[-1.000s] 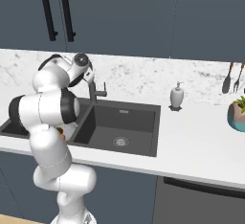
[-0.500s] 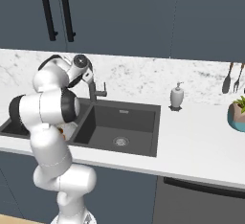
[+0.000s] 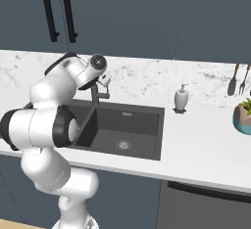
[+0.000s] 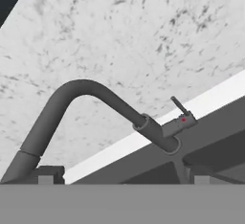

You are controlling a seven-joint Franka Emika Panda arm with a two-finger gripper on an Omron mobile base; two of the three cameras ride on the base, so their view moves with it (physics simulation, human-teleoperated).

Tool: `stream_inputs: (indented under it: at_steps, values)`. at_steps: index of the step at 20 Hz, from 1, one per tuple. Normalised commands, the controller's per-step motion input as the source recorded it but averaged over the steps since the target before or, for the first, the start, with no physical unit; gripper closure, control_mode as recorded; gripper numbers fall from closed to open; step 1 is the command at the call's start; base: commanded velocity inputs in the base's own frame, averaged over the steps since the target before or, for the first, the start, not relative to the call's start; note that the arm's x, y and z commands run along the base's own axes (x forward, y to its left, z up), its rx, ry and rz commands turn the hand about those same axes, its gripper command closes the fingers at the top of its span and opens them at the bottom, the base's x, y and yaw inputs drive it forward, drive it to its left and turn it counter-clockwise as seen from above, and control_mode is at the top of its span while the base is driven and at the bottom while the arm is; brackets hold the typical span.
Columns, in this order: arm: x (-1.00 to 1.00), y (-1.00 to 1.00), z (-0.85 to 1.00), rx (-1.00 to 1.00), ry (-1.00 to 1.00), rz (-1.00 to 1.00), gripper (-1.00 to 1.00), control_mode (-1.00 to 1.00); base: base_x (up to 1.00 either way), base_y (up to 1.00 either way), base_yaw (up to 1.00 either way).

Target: Put the colander in the sink, put the mango, tangerine in the colander, and turn on the sink faucet and pour water over the colander.

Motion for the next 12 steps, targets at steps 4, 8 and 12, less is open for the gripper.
stream_inputs:
  at_steps: [4, 8, 12]
  values:
    - [-0.06, -0.81, -0.14, -0.04, 0.00, 0.05, -1.00, -1.00, 0.00, 0.00, 0.00]
    - [0.03, -0.54, -0.61, -0.08, 0.00, 0.16, -1.00, -1.00, 0.00, 0.00, 0.00]
    - [0.27, -0.36, -0.78, -0.07, 0.00, 0.21, -1.00, -1.00, 0.00, 0.00, 0.00]
